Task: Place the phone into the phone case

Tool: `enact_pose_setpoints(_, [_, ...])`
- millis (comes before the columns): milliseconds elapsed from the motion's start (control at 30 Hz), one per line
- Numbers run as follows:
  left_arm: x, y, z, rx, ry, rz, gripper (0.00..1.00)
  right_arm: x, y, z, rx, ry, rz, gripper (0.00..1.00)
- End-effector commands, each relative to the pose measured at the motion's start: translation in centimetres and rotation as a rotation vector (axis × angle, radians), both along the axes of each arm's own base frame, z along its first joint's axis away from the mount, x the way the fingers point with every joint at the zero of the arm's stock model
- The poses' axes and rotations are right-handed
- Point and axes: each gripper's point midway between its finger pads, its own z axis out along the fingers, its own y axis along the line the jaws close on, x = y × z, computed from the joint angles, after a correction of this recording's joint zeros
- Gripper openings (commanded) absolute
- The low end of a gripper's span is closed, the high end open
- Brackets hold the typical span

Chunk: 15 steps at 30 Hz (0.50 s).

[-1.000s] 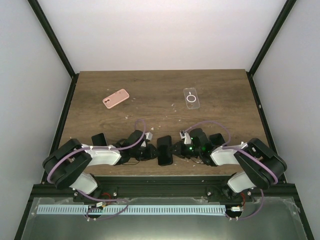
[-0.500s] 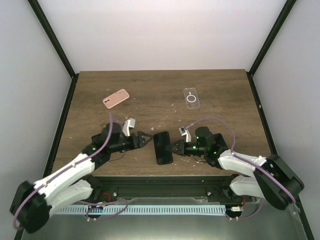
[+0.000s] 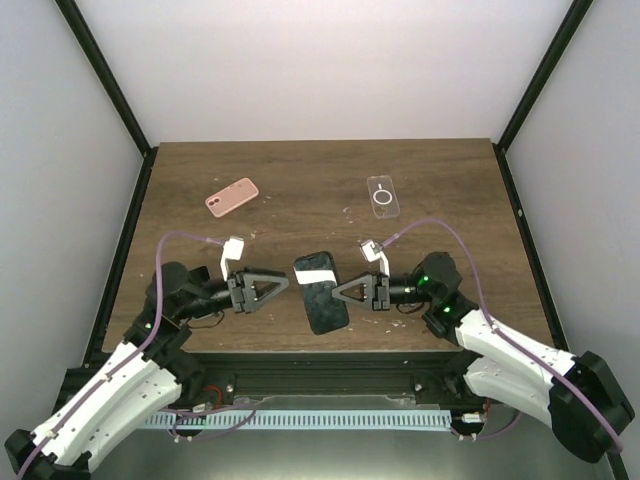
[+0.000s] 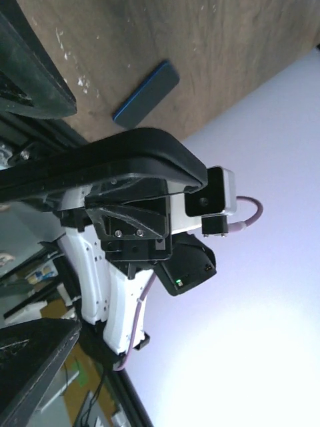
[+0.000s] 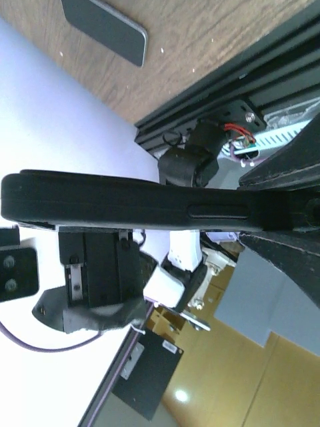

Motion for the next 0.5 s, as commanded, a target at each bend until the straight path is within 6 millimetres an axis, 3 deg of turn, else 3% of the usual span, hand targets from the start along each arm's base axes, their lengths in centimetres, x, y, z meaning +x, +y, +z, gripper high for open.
enact_pose_setpoints(0, [-1.3,-0.6,1.2,-0.088,-0.023,-0.103,0.8,-1.8,-0.4,5.6,0.139,-0.096,0.086,0.04])
enact_pose_setpoints(200, [-0.6,-1.1,0.4,-0.093,0.003,-0.108,0.76,-2.9,-0.4,6.8,0.203,-0.091,0.15,0.04])
enact_pose_setpoints(300, [-0.7,-1.3,1.1,-0.142,-0.017,-0.129,0.73,-3.3,0.0,6.8,0.205,-0.085,0.173,0.05])
enact_pose_setpoints(467, [-0.5,-1.4,1.2,-0.162,-0.008,-0.13,0.54,-3.6,0.3,7.1,0.216,-0.082,0.177,0.05])
